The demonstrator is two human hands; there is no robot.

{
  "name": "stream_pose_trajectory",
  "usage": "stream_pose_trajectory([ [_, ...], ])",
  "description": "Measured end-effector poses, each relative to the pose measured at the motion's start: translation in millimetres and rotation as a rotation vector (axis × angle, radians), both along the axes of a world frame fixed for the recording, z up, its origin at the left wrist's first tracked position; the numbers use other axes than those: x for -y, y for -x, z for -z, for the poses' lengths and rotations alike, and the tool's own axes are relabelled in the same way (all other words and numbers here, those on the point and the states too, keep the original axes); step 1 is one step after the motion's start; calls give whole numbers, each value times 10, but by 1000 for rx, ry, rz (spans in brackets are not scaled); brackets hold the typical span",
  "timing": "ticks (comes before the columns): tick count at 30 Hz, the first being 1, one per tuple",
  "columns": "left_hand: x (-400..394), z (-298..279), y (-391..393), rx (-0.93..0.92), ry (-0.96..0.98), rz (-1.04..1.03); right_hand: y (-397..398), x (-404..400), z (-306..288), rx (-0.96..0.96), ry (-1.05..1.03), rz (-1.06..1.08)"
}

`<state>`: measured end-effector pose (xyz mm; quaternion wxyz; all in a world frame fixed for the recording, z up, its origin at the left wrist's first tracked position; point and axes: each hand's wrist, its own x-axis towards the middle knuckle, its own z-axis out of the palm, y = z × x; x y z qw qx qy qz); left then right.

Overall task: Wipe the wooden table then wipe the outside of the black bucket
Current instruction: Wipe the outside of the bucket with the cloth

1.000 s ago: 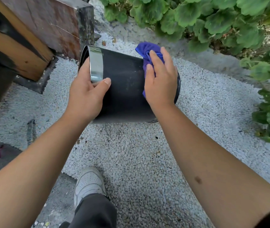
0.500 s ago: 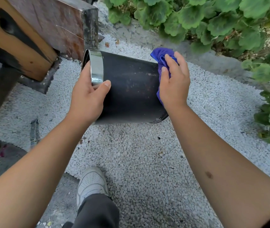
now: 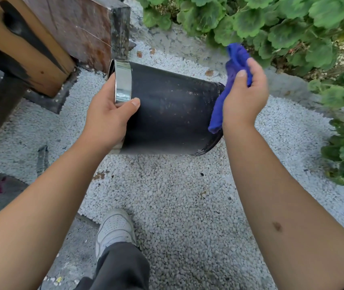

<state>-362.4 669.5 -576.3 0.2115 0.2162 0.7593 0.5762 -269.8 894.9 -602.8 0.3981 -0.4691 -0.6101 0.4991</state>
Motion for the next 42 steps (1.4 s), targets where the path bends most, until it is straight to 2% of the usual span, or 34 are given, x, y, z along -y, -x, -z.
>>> stream_pose_trajectory([
  [3,19,-110,57,-65,39,-2,24,-216,-101,-391,311,118],
  [5,28,-229,131,-123,78,3,27,-291,-110,-509,393,73],
  [6,20,-270,179,-147,103,2,27,-315,-94,-502,389,49],
  [9,-64,-301,238,-188,210,-27,-37,-274,30,-250,236,-95],
  [12,-144,-249,207,-224,288,-39,-144,-82,226,132,-39,-409],
  [15,-187,-255,244,-258,308,-42,-196,-6,379,304,-307,-525],
  [21,-26,-118,56,-422,444,-190,-132,28,402,296,-435,-539],
  [25,95,84,12,-405,621,-150,-86,52,385,306,-462,-607],
  [30,-104,123,415,-416,625,-46,-142,-150,387,413,-556,-737],
  [34,-323,122,588,-445,627,18,-203,-199,400,450,-505,-753],
  [37,-343,144,687,-444,658,38,-232,-189,379,415,-623,-854],
  [42,-296,175,792,-421,651,53,-335,-122,463,406,-933,-1073],
])
